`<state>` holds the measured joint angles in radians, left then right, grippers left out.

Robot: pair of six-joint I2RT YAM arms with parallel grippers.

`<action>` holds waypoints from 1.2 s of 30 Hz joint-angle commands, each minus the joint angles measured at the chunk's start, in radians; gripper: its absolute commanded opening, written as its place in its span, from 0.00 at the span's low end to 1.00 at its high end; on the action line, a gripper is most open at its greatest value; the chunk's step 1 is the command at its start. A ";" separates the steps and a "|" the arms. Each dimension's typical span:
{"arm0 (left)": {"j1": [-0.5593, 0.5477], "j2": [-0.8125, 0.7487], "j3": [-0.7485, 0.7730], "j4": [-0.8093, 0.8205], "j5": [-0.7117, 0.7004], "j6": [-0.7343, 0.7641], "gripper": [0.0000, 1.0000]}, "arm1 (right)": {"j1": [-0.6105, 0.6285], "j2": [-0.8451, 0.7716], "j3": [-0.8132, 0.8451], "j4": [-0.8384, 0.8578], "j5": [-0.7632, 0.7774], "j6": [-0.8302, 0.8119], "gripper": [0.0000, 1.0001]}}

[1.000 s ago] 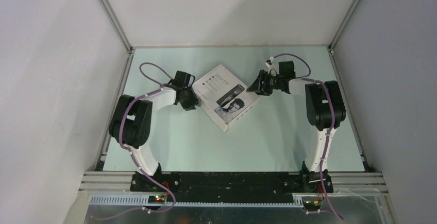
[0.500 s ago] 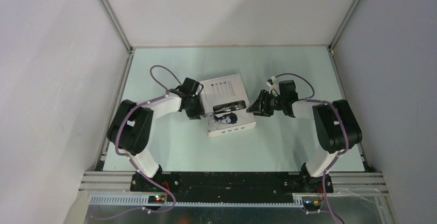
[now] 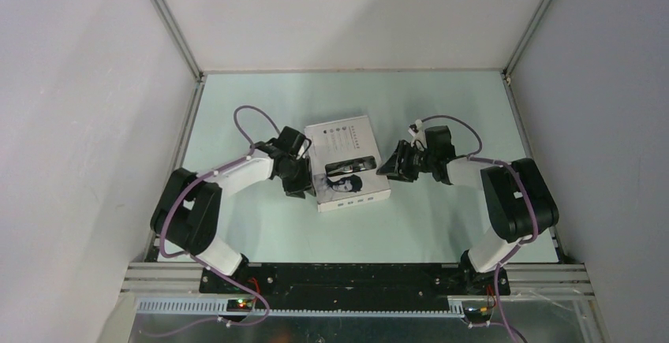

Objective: Sort the hair-cutting tools

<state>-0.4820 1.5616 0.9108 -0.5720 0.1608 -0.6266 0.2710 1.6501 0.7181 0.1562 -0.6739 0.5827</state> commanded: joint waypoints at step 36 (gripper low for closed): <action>0.165 -0.262 -0.148 0.143 0.115 -0.082 0.47 | -0.021 -0.176 0.020 -0.255 0.090 -0.059 0.54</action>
<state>-0.4187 1.3220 0.7013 -0.4576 0.3645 -0.7177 0.2749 1.4380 0.6147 -0.0154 -0.5842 0.5877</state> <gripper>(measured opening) 0.481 0.527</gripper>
